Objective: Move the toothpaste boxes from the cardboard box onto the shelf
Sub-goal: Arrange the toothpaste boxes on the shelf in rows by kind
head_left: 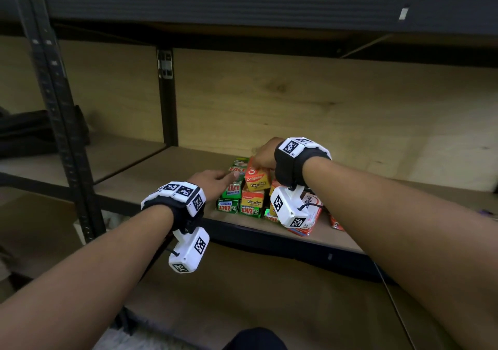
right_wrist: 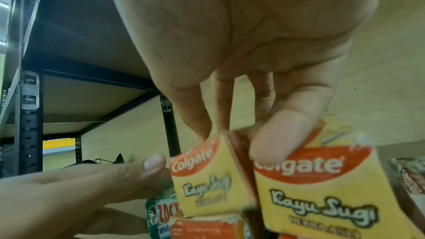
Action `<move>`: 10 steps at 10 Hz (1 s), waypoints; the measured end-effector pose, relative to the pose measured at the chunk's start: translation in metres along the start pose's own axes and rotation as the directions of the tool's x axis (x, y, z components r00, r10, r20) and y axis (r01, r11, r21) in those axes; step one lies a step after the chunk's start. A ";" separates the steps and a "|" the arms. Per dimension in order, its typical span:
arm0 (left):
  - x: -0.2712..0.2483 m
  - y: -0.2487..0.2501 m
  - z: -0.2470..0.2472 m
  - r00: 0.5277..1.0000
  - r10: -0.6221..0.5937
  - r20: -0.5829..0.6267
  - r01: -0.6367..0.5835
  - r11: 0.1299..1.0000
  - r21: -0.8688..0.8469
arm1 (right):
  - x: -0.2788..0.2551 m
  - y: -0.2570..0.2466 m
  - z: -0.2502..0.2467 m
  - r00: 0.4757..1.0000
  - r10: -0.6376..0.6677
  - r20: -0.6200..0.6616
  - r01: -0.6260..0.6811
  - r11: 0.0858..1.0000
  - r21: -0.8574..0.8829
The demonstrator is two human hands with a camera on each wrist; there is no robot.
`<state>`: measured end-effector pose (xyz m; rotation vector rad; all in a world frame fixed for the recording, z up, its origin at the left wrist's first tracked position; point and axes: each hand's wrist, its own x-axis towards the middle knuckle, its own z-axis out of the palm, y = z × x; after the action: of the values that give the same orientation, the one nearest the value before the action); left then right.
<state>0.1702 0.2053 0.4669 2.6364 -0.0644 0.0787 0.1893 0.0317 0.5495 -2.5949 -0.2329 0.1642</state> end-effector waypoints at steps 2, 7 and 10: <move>-0.003 0.010 0.001 1.000 0.005 0.006 -0.006 0.985 0.174 | -0.007 0.013 -0.012 0.997 0.018 -0.079 -0.022 0.999 -0.048; -0.037 0.060 -0.003 0.973 0.223 -0.056 -0.208 0.959 0.194 | -0.082 0.093 0.012 0.993 0.112 0.040 -0.094 0.948 -0.304; -0.057 0.077 0.000 0.961 0.265 -0.074 -0.231 0.923 0.309 | -0.101 0.120 0.051 0.997 -0.027 -0.074 -0.002 0.928 -0.374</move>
<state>0.1088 0.1401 0.4997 2.9038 -0.3773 0.3517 0.0985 -0.0651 0.4513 -2.9712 -0.2749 0.0133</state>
